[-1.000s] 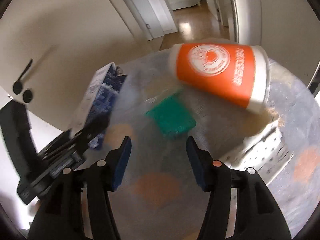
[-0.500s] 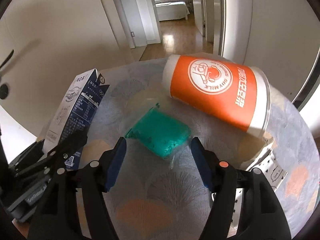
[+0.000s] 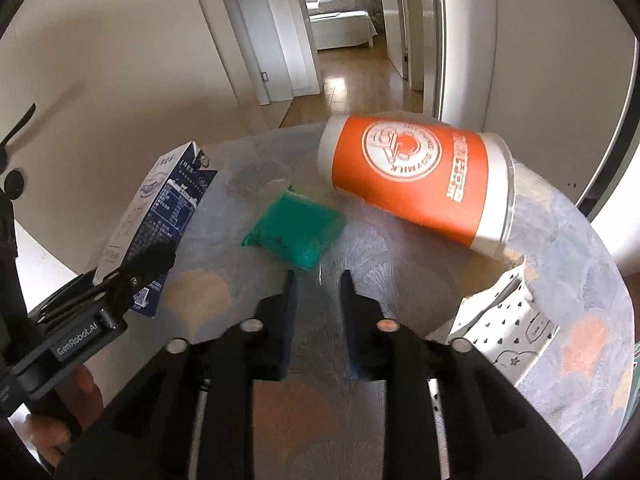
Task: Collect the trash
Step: 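Grasp the green packet with the right tool, then carry the milk carton and green packet over the basket and release both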
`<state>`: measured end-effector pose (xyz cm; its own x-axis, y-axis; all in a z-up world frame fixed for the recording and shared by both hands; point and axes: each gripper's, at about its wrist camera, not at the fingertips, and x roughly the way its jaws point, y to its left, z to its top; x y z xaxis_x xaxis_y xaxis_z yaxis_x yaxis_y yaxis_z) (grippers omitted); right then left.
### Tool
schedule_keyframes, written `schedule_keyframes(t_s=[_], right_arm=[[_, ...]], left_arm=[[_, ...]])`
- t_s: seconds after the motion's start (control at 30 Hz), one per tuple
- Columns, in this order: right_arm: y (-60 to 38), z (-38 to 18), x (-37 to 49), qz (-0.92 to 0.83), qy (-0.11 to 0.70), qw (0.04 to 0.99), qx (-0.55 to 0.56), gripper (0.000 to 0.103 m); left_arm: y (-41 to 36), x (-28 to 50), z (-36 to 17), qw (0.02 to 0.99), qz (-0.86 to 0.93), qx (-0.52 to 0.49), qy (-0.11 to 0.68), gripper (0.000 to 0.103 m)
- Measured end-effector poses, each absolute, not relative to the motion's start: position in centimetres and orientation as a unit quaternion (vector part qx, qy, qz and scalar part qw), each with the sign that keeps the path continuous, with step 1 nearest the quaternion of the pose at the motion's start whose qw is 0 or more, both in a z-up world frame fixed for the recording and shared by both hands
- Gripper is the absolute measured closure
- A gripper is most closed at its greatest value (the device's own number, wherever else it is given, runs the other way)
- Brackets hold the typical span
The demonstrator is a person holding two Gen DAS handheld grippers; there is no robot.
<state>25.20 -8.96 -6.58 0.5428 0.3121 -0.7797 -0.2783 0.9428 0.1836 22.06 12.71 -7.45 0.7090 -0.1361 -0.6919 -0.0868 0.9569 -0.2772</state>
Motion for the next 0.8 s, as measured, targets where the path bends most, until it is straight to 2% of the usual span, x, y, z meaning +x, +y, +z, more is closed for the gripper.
schedule_keyframes(t_s=[0.03,0.07,0.47,0.5,0.57,0.6,0.63,0.8], right_arm=[[-8.9,-6.3,25.3,0.164,0.442,0.882,0.011,0.049],[-8.7,-6.1,25.5,0.158,0.435,0.886,0.003,0.045],[-5.3,-7.4,30.8,0.196,0.455,0.868,-0.032,0.045],[-4.9,-7.5,30.7,0.194,0.450,0.871,-0.041,0.046],[-4.2,-7.6,30.2,0.185,0.443,0.875,-0.065,0.059],[-4.0,-7.6,30.0,0.183,0.440,0.876,-0.072,0.071],[-3.9,-7.6,29.9,0.186,0.439,0.876,-0.069,0.075],[-5.0,-7.0,28.4,0.188,0.430,0.882,-0.040,0.078]], left_arm=[[13.0,22.1,-7.4,0.913,-0.010,-0.149,0.380,0.047],[13.3,22.1,-7.4,0.912,-0.007,-0.152,0.380,0.047],[14.0,21.9,-7.4,0.913,0.003,-0.167,0.372,0.047],[14.0,21.9,-7.3,0.912,0.003,-0.169,0.374,0.047],[14.0,22.0,-7.4,0.910,0.001,-0.173,0.377,0.047],[14.0,22.1,-7.4,0.910,0.000,-0.173,0.377,0.047],[14.1,22.0,-7.4,0.910,0.000,-0.172,0.376,0.047],[13.9,21.9,-7.2,0.915,-0.005,-0.160,0.369,0.047]])
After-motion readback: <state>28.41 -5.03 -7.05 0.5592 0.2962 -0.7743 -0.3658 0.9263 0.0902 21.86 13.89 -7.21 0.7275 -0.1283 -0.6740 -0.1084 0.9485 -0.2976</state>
